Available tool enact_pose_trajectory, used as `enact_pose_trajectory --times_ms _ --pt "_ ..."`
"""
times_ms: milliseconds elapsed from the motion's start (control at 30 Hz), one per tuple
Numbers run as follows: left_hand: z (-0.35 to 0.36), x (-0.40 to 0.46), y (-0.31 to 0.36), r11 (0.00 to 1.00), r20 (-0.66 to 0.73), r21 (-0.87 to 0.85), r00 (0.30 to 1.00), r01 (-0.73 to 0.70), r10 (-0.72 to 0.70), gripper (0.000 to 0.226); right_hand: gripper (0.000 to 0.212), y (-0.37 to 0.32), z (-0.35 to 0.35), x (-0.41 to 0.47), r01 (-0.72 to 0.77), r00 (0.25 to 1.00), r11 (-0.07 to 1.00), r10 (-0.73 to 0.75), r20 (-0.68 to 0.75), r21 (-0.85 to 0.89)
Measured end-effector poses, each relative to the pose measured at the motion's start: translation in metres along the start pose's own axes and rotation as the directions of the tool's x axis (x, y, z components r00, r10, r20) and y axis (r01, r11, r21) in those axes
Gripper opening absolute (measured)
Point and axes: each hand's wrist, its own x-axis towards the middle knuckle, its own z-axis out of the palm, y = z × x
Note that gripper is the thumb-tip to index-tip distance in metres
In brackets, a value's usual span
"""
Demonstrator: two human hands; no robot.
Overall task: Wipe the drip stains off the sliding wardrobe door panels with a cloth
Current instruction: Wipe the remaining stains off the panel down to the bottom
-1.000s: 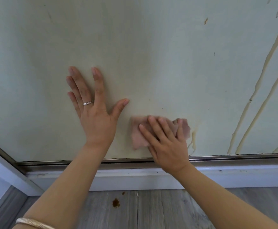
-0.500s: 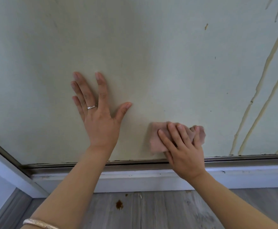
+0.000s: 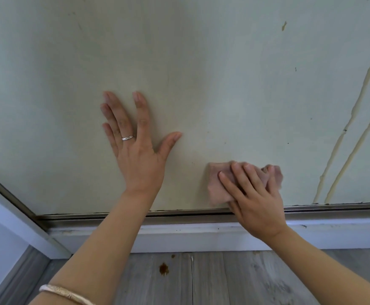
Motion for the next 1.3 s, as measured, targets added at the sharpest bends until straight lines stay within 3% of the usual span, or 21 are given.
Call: enact_pose_trajectory --times_ms 167,267,533,633,800,1000,1200,1300 --pt "0.012 -0.035 -0.004 0.994 0.091 0.106 0.996 -0.029 0.02 0.086 0.052 0.028 0.005 -0.011 0.158 0.987 0.986 -0.157 0.027 -0.043" --pt "0.031 -0.07 -0.002 0.986 0.128 0.15 0.99 -0.074 0.055 0.089 0.058 0.028 0.011 -0.03 0.187 0.982 0.979 -0.185 0.041 -0.079" --pt "0.048 -0.087 -0.004 0.988 0.081 0.142 0.996 -0.051 0.04 0.098 0.061 0.044 0.008 -0.079 0.245 0.958 0.965 -0.227 0.175 -0.091" --pt "0.048 -0.086 -0.002 0.992 0.081 0.118 0.996 -0.046 0.037 0.094 0.059 0.053 -0.002 -0.092 0.234 0.946 0.968 -0.204 0.25 -0.094" --pt "0.049 -0.086 -0.006 0.99 0.068 0.125 0.996 -0.066 0.058 0.098 0.059 0.015 0.014 -0.067 0.214 0.958 0.977 -0.211 0.194 0.004" --pt "0.046 -0.084 -0.001 0.994 0.093 0.105 0.995 -0.039 0.029 0.093 0.057 0.034 0.002 -0.082 0.224 0.946 0.975 -0.214 0.242 -0.011" --pt "0.045 -0.085 -0.003 0.992 0.095 0.12 0.995 -0.034 0.022 0.094 0.058 -0.01 0.014 -0.048 0.2 0.959 0.977 -0.211 0.187 0.074" --pt "0.045 -0.084 -0.002 0.992 0.102 0.118 0.994 -0.043 0.031 0.094 0.062 0.002 0.013 -0.066 0.228 0.946 0.973 -0.229 0.23 0.032"
